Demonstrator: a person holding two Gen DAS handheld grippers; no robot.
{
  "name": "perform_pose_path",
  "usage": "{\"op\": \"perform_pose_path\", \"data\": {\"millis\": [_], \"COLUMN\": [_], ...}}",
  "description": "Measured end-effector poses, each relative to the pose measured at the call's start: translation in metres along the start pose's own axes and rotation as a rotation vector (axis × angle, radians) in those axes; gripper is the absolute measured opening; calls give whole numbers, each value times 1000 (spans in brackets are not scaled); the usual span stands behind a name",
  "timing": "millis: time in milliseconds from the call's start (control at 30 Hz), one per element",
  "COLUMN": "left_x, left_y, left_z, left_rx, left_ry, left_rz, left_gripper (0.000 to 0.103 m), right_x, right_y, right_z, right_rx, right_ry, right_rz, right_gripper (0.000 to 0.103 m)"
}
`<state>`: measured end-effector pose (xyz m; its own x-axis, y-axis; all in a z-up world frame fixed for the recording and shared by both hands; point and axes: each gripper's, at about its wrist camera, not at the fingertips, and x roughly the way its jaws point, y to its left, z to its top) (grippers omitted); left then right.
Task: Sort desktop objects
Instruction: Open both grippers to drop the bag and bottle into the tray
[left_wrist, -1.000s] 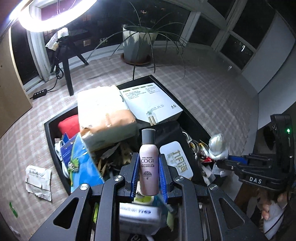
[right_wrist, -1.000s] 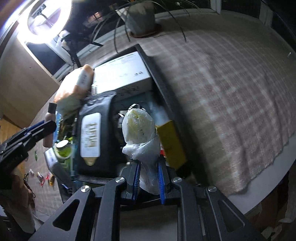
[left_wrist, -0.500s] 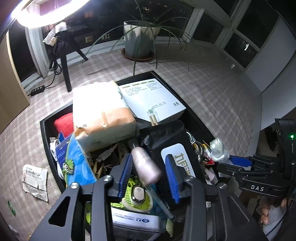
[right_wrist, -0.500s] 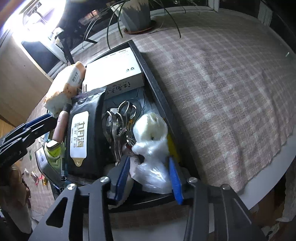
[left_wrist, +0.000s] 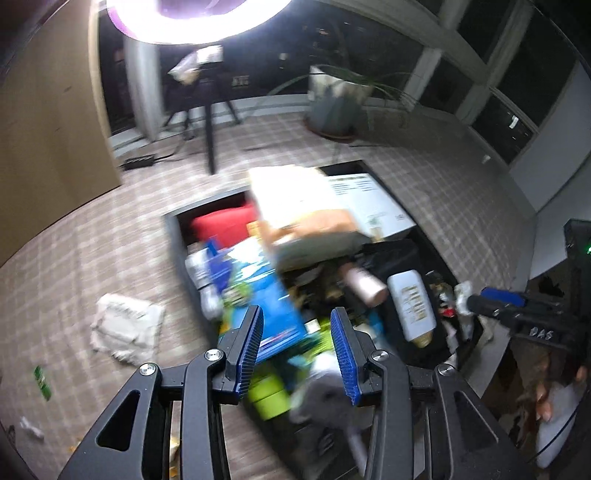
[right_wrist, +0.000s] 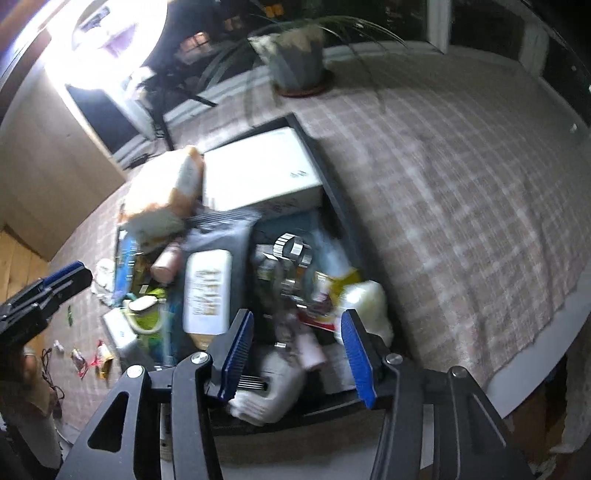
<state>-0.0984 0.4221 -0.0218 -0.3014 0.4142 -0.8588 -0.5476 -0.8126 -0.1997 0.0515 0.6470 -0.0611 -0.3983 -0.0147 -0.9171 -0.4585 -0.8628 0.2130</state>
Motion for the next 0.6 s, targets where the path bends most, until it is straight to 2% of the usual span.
{"op": "perform_pose_path", "data": {"millis": [300,400,600], "left_x": [-38,-52,-67], "left_y": [100,140,208], "left_z": [-54,-83,-132], "left_rx": [-123,-178,-304], "left_ry": [1,14,51], "left_rz": [121,173,230], "left_gripper": [41,41,41], "right_x": [-2,1,13], "right_y": [102,141,220], "right_z": [-1,-10,-34], "right_rx": [-220,-302,-482], "right_ry": [-23,-4,53], "right_rz": [55,104,168], "right_gripper": [45,45,46]}}
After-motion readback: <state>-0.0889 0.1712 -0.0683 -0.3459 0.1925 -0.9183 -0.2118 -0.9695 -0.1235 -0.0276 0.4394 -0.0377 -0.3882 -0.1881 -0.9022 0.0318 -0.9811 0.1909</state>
